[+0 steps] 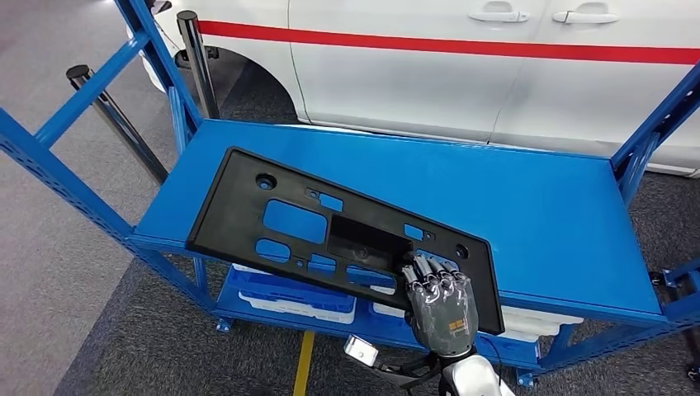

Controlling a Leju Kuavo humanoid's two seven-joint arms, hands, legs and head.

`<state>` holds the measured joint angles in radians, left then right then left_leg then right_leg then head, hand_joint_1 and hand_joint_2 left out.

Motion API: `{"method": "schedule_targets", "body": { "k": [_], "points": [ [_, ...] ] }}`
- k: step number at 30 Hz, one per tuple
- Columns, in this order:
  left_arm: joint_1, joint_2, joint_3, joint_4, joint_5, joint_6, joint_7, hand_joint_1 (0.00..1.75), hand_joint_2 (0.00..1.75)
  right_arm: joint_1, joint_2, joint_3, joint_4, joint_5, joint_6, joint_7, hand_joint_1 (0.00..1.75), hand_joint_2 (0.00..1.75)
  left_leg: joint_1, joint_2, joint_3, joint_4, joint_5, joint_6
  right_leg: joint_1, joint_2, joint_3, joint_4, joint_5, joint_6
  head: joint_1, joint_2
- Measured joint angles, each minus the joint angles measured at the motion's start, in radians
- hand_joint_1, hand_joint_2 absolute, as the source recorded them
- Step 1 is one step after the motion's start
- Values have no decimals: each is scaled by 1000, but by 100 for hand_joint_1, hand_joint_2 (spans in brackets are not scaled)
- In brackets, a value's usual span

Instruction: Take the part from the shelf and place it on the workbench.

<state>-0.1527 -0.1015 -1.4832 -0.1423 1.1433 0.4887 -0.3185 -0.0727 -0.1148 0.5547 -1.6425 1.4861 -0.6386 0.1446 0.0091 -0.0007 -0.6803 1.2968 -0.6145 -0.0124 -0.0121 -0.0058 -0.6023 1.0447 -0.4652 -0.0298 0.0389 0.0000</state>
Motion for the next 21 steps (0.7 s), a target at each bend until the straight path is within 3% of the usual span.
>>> {"method": "schedule_targets", "body": {
  "k": [1, 3, 5, 6, 9, 11, 13, 14, 15, 16, 18, 19, 21],
  "points": [
    [0, 0, 0, 0, 0, 0, 0, 0, 175, 0, 0, 0, 0, 0, 0, 0, 175, 175, 0, 0, 24, -20, 17, 2, 1, 0, -9, 2, 6, 1, 0, 0],
    [-1, 0, 0, 0, 0, 0, 0, 0, 175, 1, 0, 0, 0, 0, 0, 0, 175, 175, -2, -1, 114, -150, 66, 14, 2, 1, -22, 4, 17, 4, 0, 0],
    [-3, 2, 0, 0, 0, 0, 0, 0, 175, 0, 1, 0, 0, 0, 0, 0, 175, 175, -9, -1, 186, -268, 85, 28, 2, 0, -28, 4, 28, 13, 0, 0],
    [-4, 3, 0, 0, 0, 0, 0, 0, 175, 0, 1, 0, 0, 0, 0, 0, 175, 175, -13, -2, 199, -294, 84, 33, 0, -1, -29, 2, 34, 19, 0, 0],
    [-4, 3, 0, 0, 0, 0, 0, 0, 175, 0, 3, 0, 0, 0, 0, 0, 175, 175, -12, 1, 194, -317, 108, 45, -1, 0, -31, -3, 42, 39, 0, 0],
    [-5, 3, 0, 0, 0, 0, 0, 0, 175, 1, 3, -1, 0, 0, 0, -1, 175, 175, -6, 5, 184, -331, 132, 57, 0, 3, -50, 44, -13, 46, 1, 0],
    [-5, 2, 0, 0, 1, 0, 0, 0, 175, 2, 3, -1, 0, 0, 0, -1, 175, 175, -7, 8, 162, -328, 148, 63, -2, 4, -85, 158, -102, 51, 2, 0],
    [-4, 2, 0, 0, 1, 0, 0, 0, 175, 3, 3, -1, 1, 0, 0, -1, 175, 175, -7, 8, 149, -324, 154, 62, -3, 4, -98, 215, -129, 55, 2, 0],
    [-3, 1, 0, 0, 1, 0, 0, 0, 175, 3, 3, -2, 1, 0, 0, -1, 175, 175, -7, 9, 136, -318, 159, 61, -4, 4, -100, 248, -135, 58, 2, 0],
    [-3, 1, 0, 0, 1, 0, 0, 0, 175, 3, 3, -2, 2, 0, 0, -1, 175, 175, -6, 9, 123, -310, 162, 59, -6, 4, -83, 244, -121, 61, 2, 0],
    [-3, 1, 0, 0, 1, 0, 0, 0, 175, 3, 3, -2, 3, 0, 0, -1, 175, 175, -3, 10, 99, -289, 165, 54, -12, 4, -7, 142, -76, 65, 2, 0],
    [-4, 1, 0, 0, 1, 0, 0, 0, 175, 2, 3, -2, 3, 0, -1, -1, 175, 175, -4, 9, 88, -277, 165, 50, -12, 4, 32, 82, -66, 64, 2, 0],
    [-4, 1, 0, 0, 1, 0, 0, 0, 175, 1, 3, -3, 3, 0, -1, -1, 175, 175, -6, 8, 72, -260, 168, 39, -10, 6, 65, 19, -68, 54, 1, 0]
  ]
}}
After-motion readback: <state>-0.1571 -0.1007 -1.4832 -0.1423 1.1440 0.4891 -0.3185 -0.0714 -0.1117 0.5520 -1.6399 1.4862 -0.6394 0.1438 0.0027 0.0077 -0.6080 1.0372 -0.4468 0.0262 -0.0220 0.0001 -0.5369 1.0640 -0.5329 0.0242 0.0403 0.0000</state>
